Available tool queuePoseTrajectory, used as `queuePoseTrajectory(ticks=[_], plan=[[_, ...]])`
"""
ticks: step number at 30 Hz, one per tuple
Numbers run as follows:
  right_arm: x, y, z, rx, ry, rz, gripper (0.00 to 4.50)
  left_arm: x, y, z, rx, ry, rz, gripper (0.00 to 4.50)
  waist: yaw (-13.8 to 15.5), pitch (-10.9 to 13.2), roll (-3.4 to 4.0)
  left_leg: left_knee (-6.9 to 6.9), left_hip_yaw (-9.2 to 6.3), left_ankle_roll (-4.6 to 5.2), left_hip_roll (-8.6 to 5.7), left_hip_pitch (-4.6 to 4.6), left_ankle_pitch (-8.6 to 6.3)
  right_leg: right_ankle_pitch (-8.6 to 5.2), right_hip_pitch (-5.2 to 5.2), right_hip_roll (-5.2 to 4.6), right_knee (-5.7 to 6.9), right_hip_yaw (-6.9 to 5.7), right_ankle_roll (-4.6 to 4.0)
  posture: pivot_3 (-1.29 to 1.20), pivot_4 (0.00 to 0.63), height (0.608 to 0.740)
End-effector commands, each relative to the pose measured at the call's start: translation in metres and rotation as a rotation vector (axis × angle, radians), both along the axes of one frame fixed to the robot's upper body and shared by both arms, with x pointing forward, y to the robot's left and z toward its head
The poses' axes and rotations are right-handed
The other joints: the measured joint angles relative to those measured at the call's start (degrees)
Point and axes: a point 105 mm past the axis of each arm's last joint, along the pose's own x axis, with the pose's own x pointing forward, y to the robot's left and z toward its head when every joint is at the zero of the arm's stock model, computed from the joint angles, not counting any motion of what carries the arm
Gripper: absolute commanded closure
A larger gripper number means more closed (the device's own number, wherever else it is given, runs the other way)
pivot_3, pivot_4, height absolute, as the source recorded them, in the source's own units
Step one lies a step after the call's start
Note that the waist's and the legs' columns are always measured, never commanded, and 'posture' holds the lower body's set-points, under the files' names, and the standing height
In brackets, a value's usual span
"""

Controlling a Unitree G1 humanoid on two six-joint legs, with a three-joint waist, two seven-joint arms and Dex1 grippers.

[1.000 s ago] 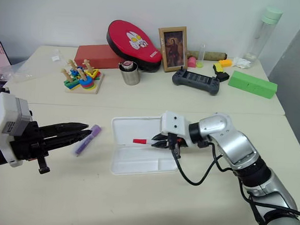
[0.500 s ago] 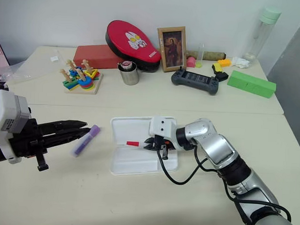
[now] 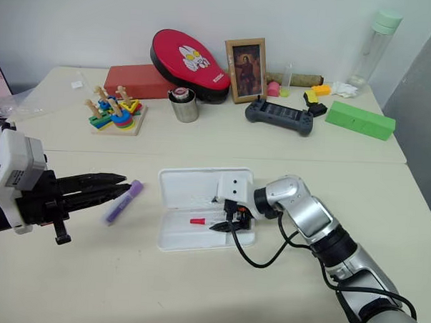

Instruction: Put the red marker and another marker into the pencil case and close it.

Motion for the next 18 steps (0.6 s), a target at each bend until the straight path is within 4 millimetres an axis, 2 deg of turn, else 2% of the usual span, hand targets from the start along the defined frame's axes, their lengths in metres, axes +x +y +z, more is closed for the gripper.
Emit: queuePoseTrajectory(ticks=[1,3,5,12,14,18], plan=[[-0.005,0.001,0.049,0.123,-0.028,0.028,0.02,-0.003,-0.004,0.005,-0.001,-0.033,-0.021,3.76,0.0,0.0,0.0,0.0,0.0,0.0,0.0,0.0,0.0,0.0,0.0,0.0,0.0,0.0,0.0,0.0,0.15,0.74],[-0.01,-0.004,0.066,0.166,-0.015,0.043,0.02,-0.003,-0.005,0.004,-0.009,-0.028,-0.021,3.76,0.0,0.0,0.0,0.0,-0.01,0.0,0.0,0.0,0.0,0.0,0.0,0.0,0.0,-0.01,0.0,0.0,0.15,0.74],[-0.014,-0.009,0.073,0.177,-0.014,0.052,0.02,-0.003,-0.004,0.003,-0.012,-0.025,-0.017,3.76,0.0,0.0,0.0,-0.01,-0.01,0.0,0.0,0.0,0.0,0.0,0.0,0.0,-0.01,-0.01,0.0,0.0,0.15,0.74],[-0.024,-0.038,0.069,0.125,-0.03,0.044,0.02,-0.004,0.007,-0.008,-0.011,0.002,0.089,3.76,0.1,0.0,0.0,0.0,0.0,0.0,0.0,0.0,0.0,0.0,0.02,0.0,-0.02,-0.01,0.0,0.0,0.15,0.74],[-0.025,-0.045,0.067,0.104,-0.041,0.03,0.02,-0.002,0.02,-0.013,-0.012,0.0,0.181,3.76,0.1,0.0,0.0,0.0,0.0,0.01,0.0,0.0,0.0,0.0,0.01,0.0,-0.01,-0.01,0.0,0.0,0.15,0.74],[-0.02,-0.054,0.07,0.098,-0.057,-0.013,0.02,0.004,0.062,-0.037,0.016,0.002,0.429,3.76,-0.4,0.0,0.02,-0.01,0.08,0.01,0.0,0.05,0.0,0.0,-0.01,0.0,-0.01,0.1,-0.01,0.0,0.15,0.74]])
